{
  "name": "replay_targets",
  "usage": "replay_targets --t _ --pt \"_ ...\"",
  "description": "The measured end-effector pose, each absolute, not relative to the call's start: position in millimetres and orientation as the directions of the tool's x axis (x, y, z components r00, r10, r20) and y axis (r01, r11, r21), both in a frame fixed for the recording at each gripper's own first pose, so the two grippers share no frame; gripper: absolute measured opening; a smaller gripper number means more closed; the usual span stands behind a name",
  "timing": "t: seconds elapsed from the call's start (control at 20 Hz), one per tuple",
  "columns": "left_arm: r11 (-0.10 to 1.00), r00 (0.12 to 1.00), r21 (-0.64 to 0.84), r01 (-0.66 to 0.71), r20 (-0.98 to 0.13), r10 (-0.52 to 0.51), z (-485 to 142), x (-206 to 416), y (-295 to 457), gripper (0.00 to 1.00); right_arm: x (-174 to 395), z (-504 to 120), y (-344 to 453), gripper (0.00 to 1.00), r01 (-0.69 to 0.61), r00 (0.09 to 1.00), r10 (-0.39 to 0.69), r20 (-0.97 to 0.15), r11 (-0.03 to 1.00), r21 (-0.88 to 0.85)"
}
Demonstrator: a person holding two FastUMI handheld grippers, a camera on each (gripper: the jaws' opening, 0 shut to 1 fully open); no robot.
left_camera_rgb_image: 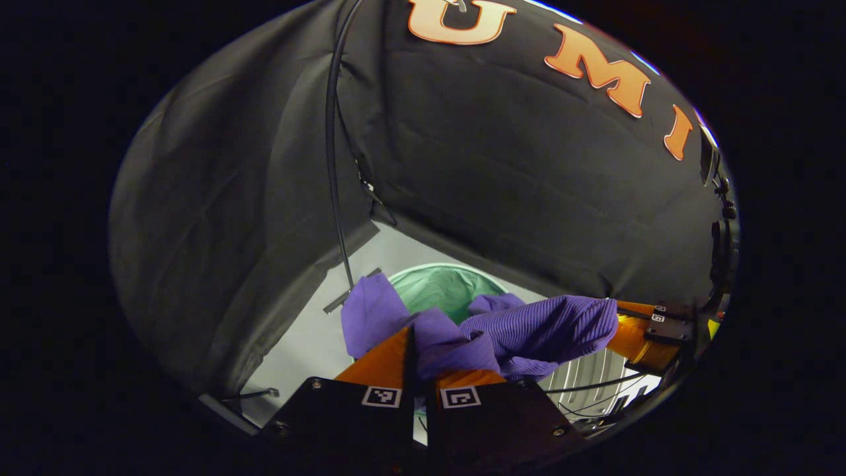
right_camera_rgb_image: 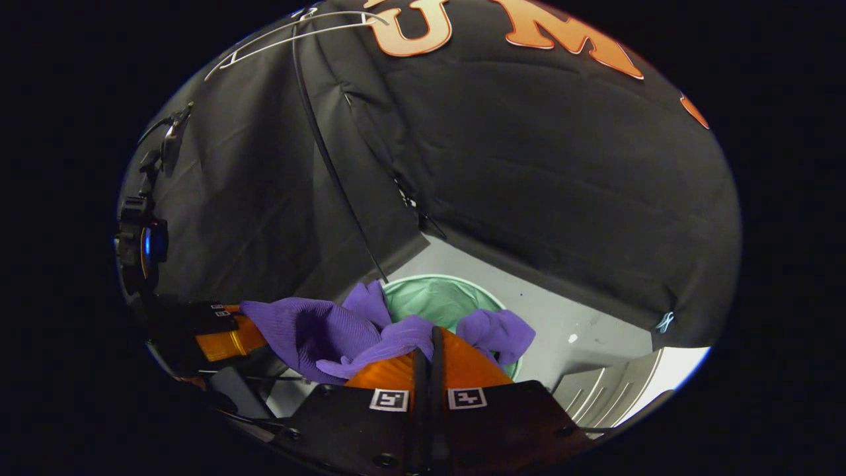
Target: Grasp the clothes on the hanger with both hands and then place them into the laundry hamper below.
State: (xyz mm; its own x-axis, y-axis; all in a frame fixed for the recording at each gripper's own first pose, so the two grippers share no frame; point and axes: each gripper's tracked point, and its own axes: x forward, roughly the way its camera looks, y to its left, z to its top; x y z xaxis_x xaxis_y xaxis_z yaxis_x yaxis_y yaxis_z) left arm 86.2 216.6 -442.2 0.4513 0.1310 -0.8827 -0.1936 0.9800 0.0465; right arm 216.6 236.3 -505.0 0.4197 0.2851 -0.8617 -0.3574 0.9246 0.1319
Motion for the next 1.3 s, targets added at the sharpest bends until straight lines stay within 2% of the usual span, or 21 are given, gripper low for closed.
replay_targets --t 0.25,0.3,0.4,0.45,0.55,0.6,0.75,0.8,0.95,1.0,1.05,1.1,1.3 --pt "0.981 0.422 0.025 -0.194 -0.901 0.106 -451.1 77.5 213.3 0.12 204.8 -507.3 233.5 0.10 -0.356 0.369 0.276 -0.887 0.924 0.139" --pt "0.980 0.412 0.021 -0.200 -0.905 0.104 -449.7 75.7 211.7 0.26 200.0 -510.3 231.4 0.06 -0.347 0.357 0.266 -0.895 0.928 0.137" --pt "0.973 0.413 0.029 -0.229 -0.902 0.124 -445.0 76.5 213.0 0.54 193.6 -519.3 228.1 0.45 -0.325 0.345 0.250 -0.905 0.936 0.135" --pt "0.969 0.414 0.040 -0.244 -0.899 0.141 -445.7 77.7 215.9 0.59 191.7 -522.8 227.2 0.65 -0.315 0.344 0.245 -0.906 0.940 0.135" --pt "0.962 0.413 0.057 -0.267 -0.895 0.168 -442.5 75.7 223.7 0.85 188.6 -521.8 227.7 0.94 -0.304 0.341 0.242 -0.908 0.943 0.137" --pt "0.962 0.419 0.055 -0.268 -0.892 0.168 -439.8 74.9 227.5 0.98 190.5 -518.9 228.6 0.94 -0.306 0.341 0.242 -0.908 0.942 0.136" --pt "0.965 0.436 0.049 -0.257 -0.886 0.161 -433.2 75.0 230.1 0.98 187.5 -523.3 230.0 0.95 -0.322 0.342 0.240 -0.909 0.938 0.127" --pt "0.967 0.443 0.048 -0.250 -0.882 0.159 -430.1 74.5 230.3 0.98 186.6 -525.3 231.8 0.86 -0.326 0.346 0.235 -0.908 0.938 0.119" --pt "0.970 0.472 0.030 -0.242 -0.870 0.145 -421.8 75.3 229.6 0.98 185.4 -517.6 234.2 0.88 -0.334 0.360 0.233 -0.903 0.936 0.108" --pt "0.971 0.483 0.017 -0.240 -0.865 0.135 -416.9 76.1 228.9 0.98 184.5 -512.2 237.2 0.96 -0.336 0.368 0.236 -0.899 0.936 0.108" --pt "0.972 0.496 0.007 -0.236 -0.859 0.127 -411.5 75.8 229.2 0.97 184.6 -506.7 240.2 0.88 -0.336 0.381 0.241 -0.893 0.936 0.109" --pt "0.973 0.509 0.002 -0.233 -0.852 0.124 -405.2 77.4 231.7 0.98 186.9 -499.2 245.7 0.97 -0.334 0.402 0.246 -0.882 0.936 0.109" --pt "0.978 0.589 -0.034 -0.206 -0.802 0.097 -372.7 93.2 243.4 0.97 198.7 -453.2 263.7 0.96 -0.294 0.514 0.237 -0.825 0.952 0.091"
